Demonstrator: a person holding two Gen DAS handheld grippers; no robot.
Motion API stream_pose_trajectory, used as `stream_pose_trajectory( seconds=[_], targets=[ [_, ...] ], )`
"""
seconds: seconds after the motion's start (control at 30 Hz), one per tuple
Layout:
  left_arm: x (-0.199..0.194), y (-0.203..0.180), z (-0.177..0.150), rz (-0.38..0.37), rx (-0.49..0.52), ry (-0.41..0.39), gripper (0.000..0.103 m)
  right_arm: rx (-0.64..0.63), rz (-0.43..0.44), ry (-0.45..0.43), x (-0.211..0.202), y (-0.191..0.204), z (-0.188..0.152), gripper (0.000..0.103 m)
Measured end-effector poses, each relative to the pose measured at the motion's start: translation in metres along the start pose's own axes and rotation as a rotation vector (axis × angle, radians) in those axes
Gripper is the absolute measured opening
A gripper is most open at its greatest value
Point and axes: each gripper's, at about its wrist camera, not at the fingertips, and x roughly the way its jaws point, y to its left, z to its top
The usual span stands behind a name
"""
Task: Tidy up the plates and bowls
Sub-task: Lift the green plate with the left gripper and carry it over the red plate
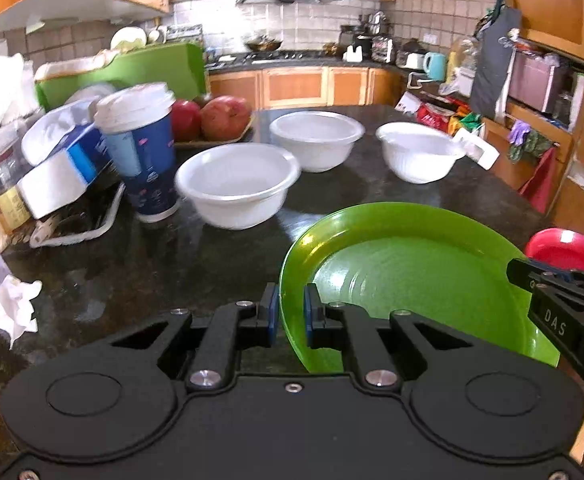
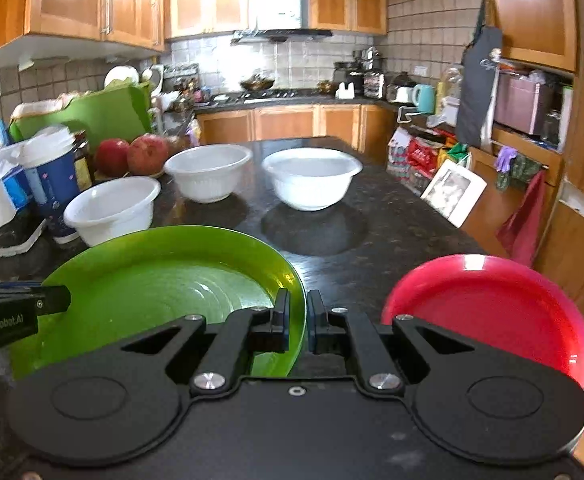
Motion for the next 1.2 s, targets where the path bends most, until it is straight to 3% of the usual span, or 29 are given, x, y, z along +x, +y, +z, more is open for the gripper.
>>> stream_pose_trajectory(
  seconds=[0.37, 0.63, 1.2],
  targets=[
    [0.005, -0.109, 0.013, -0.069, 0.066, -0.045, 0.016, 0.035, -0.086, -0.047, -0.016, -0.119, 0.002, 0.011],
    [0.029, -0.172, 0.009, -0.053, 0.08, -0.015, 0.016, 0.005, -0.084, -0.018, 0.001, -0.194, -0.005, 0.011],
    [0.041, -0.206, -0.01, 0.067, 0.04, 0.045, 0.017, -0.05, 0.031, 0.014, 0.035, -0.224, -0.011, 0.01]
  ],
)
